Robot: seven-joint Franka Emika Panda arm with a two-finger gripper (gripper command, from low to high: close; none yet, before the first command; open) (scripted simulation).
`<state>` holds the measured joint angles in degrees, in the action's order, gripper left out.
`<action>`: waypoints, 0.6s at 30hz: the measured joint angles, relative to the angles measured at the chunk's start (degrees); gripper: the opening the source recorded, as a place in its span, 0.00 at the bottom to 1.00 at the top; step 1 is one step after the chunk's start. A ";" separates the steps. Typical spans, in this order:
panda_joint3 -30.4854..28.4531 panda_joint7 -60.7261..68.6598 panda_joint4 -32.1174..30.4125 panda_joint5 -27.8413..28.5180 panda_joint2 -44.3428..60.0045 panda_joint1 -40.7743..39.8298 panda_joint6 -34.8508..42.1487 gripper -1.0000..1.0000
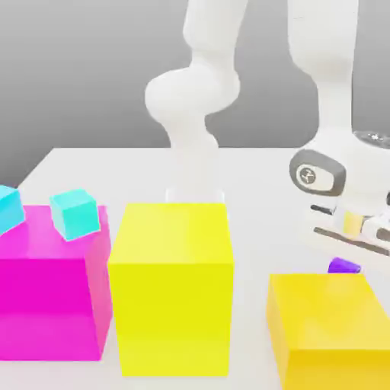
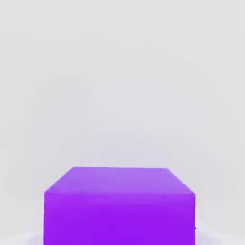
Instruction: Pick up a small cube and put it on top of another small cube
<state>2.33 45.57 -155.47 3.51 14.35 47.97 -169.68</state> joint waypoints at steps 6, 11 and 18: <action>1.15 2.11 -1.15 -3.97 -10.22 -0.90 8.92 0.00; -3.98 4.38 3.61 -4.07 -15.74 -8.81 18.12 0.00; -14.66 8.50 12.02 0.18 -23.99 -23.31 33.08 0.00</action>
<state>-12.33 54.07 -143.46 3.69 -9.64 24.66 -136.60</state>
